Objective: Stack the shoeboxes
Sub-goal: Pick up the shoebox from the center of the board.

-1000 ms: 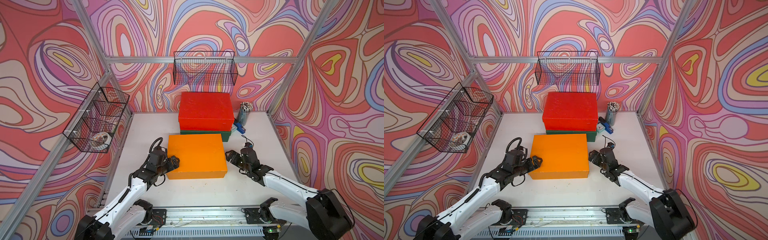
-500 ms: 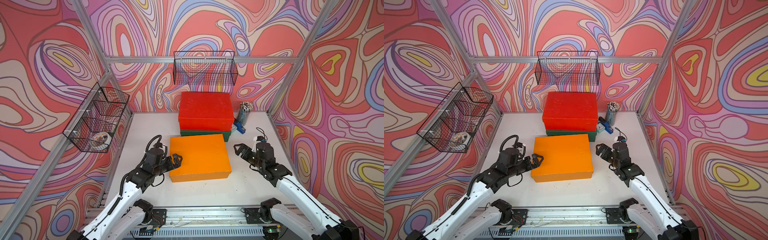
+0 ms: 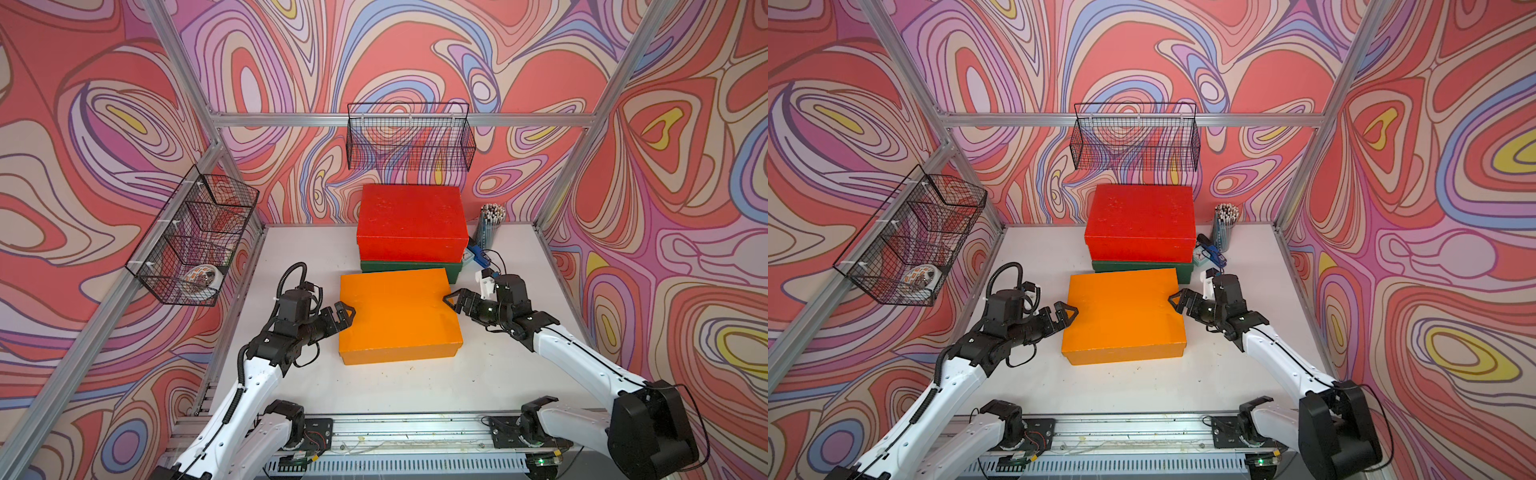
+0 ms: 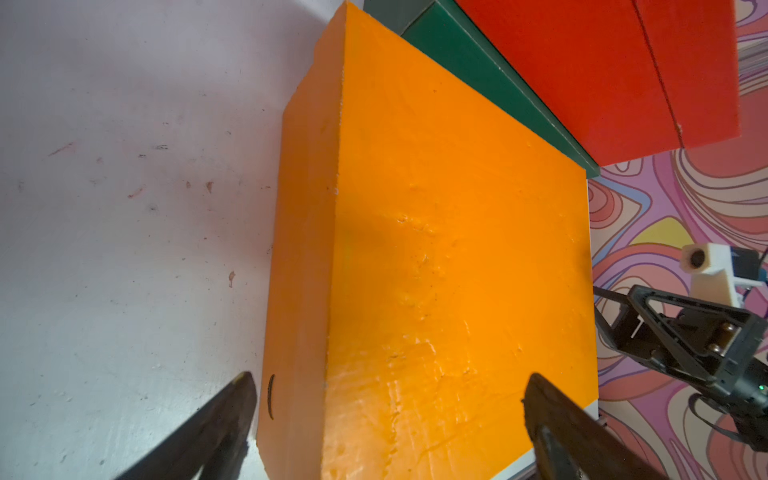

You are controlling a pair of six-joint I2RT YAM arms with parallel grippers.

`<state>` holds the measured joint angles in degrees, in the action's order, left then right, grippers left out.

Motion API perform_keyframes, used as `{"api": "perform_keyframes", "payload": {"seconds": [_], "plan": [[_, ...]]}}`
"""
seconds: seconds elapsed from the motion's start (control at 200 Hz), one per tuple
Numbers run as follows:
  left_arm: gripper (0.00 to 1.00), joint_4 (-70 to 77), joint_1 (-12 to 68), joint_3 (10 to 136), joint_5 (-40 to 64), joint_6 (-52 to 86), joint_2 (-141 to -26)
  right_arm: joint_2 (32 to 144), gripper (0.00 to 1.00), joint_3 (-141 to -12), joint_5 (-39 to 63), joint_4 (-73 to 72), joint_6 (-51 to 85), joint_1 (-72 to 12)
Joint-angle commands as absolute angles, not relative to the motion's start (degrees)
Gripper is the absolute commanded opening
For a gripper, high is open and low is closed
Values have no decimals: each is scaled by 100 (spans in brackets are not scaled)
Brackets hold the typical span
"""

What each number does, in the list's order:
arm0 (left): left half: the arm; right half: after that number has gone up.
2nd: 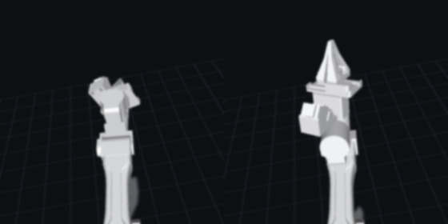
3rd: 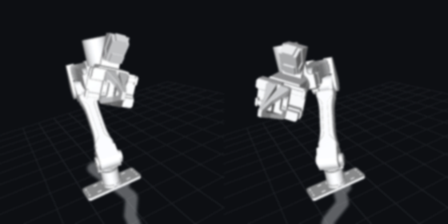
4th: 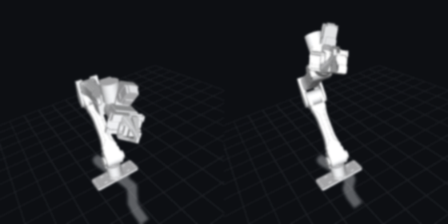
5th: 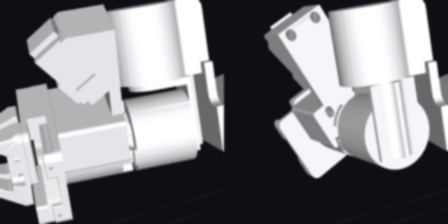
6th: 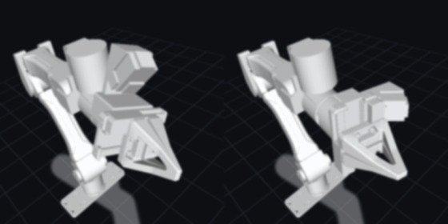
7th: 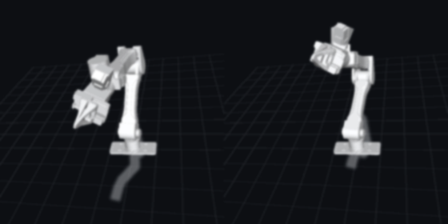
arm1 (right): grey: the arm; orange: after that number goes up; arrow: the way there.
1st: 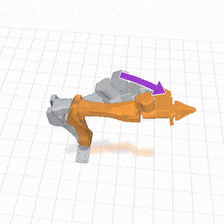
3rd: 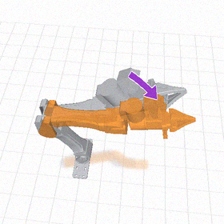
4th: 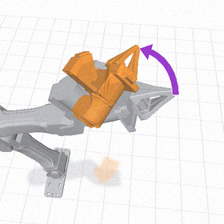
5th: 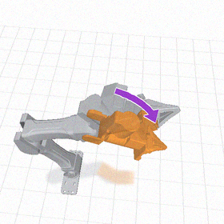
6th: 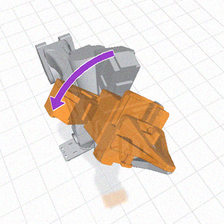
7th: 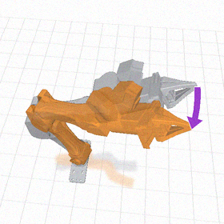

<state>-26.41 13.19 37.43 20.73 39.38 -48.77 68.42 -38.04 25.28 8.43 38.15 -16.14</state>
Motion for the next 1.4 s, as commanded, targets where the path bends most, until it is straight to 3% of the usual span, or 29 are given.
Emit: {"api": "perform_keyframes", "payload": {"seconds": [0.0,0.566,0.721,0.871,1.397], "plan": [[100,-2577,1275,3583,2639,3762,-4861,7055,98,-3929,2960,408,3758,-1600],[100,-1751,1082,3286,3432,3911,-5517,7891,98,-3946,3337,-113,3882,-1651],[96,-2303,1072,3486,2981,4360,-5736,8044,98,-3955,3423,-261,3954,-1735],[96,-2000,1072,3445,3380,4672,-5902,8114,98,-3953,3402,-361,3999,-1820],[96,-2046,1072,3689,3356,4788,-6637,8305,98,-4027,3300,-338,4030,-1999]]}}
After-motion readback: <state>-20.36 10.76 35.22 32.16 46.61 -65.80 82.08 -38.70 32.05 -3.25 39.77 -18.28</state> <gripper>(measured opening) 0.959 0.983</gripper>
